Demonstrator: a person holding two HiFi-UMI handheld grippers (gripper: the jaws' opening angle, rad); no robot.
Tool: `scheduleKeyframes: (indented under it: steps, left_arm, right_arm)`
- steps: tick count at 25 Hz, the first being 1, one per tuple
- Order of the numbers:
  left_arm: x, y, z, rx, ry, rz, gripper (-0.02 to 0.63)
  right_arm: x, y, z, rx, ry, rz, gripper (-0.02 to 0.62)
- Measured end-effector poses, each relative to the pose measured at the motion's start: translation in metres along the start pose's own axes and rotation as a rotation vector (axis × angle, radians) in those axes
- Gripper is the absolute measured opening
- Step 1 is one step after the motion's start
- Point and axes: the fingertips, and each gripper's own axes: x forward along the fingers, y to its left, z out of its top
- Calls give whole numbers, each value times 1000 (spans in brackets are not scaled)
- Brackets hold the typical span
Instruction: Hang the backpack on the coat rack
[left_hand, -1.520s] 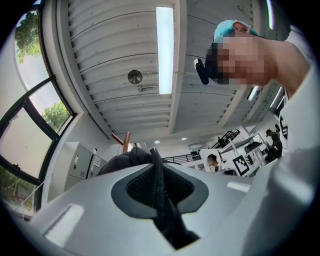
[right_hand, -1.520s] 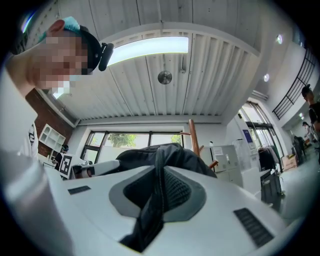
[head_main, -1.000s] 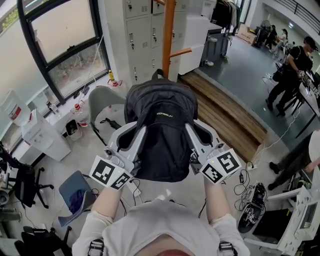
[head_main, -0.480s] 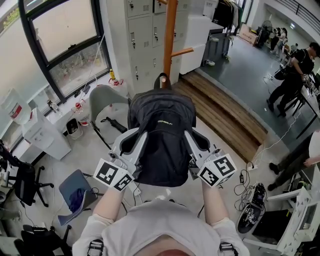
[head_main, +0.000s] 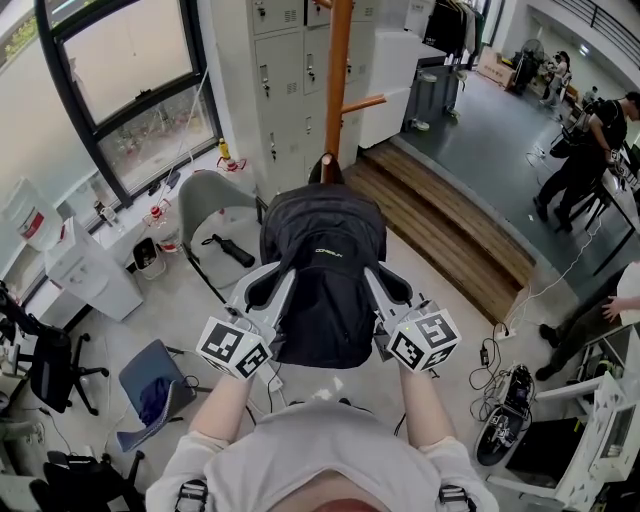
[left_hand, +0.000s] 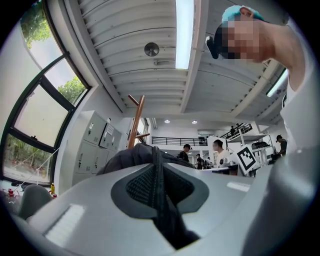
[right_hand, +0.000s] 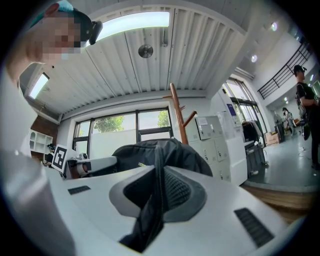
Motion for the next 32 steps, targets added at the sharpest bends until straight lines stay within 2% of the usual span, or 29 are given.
scheduleKeyframes:
  steps: [13,32]
  left_arm:
    - [-1,13,-55,10,118,57,57]
    - [-16,34,-141,58,291,184,57]
  right_arm:
    - [2,-14,-53,-40,131,-99,54]
    - [-2,-19,-126,-120,279,-179,54]
